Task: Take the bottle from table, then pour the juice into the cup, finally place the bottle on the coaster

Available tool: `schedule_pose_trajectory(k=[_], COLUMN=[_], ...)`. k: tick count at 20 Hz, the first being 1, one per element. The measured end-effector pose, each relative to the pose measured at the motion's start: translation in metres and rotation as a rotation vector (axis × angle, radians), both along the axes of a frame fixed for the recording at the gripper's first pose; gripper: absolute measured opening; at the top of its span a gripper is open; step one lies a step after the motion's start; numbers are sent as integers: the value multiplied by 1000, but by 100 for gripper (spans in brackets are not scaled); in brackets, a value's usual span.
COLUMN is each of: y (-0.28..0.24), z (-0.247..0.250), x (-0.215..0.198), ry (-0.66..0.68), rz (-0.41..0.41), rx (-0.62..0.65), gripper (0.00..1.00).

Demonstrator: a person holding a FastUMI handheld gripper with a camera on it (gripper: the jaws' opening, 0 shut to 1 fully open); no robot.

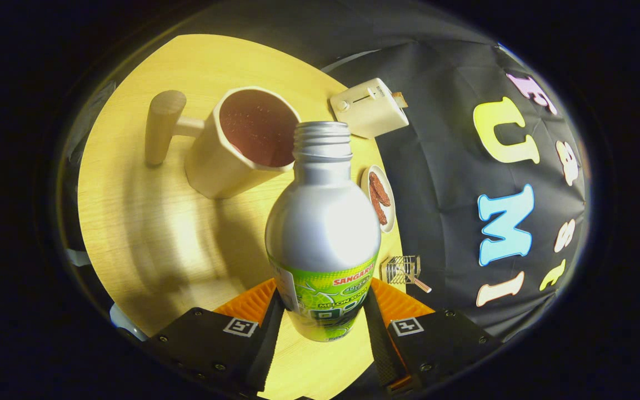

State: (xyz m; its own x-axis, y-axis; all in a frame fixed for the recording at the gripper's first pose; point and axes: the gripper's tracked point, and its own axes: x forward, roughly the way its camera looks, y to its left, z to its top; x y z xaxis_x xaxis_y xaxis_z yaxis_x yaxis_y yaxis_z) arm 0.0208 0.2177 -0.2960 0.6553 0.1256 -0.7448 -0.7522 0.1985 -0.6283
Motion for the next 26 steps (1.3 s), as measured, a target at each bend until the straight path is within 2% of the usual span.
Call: schedule_pose_trajectory(k=[7,13,26], y=[15,8,-4], z=[6,8,19], x=[0,10,23], ry=[-17,-9,-7], rz=[123,124,193], rx=[-106,-195,-357], gripper=[73,73,72])
